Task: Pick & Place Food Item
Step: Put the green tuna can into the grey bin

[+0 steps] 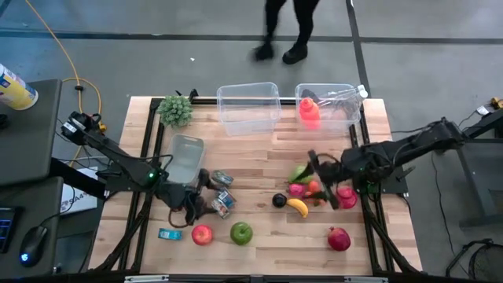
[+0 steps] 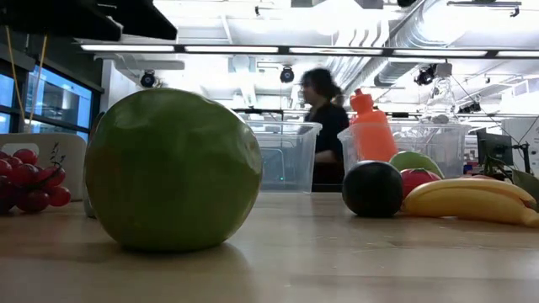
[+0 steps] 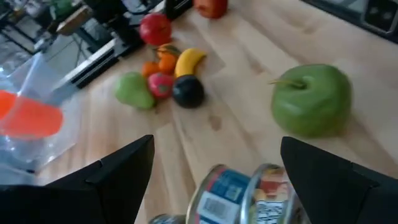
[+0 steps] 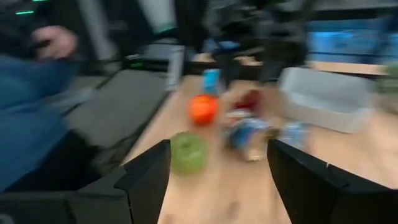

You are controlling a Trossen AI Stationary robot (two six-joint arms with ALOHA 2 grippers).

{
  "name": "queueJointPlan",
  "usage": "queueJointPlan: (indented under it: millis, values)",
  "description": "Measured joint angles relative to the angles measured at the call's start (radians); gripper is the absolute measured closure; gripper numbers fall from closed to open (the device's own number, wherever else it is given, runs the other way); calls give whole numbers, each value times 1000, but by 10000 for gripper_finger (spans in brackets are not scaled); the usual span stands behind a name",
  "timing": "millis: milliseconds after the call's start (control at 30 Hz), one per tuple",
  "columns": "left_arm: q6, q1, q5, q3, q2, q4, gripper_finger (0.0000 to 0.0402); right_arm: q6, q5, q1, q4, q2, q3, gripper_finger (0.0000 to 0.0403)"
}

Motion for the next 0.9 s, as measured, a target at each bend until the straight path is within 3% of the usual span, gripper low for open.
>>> queueJointPlan:
  millis: [100,267,400,500,633,900]
  values:
    - [-34,15,33,4,-13,-6,62,-32,-12,63,12,40,0,149]
    - [-240,175,142,93,-34,-146,62,-44,-12,115,108,152,0,149]
    - [-96,264,301,104,-32,-183,62,-52,-18,146,232,264,0,149]
    - [-49,305,356,104,-31,-254,62,-76,-20,168,318,364,0,149]
    - [-1,335,364,88,-26,-371,62,-141,-15,188,378,473,0,149]
    - [-5,372,363,65,-23,-302,62,-190,43,191,459,521,0,149]
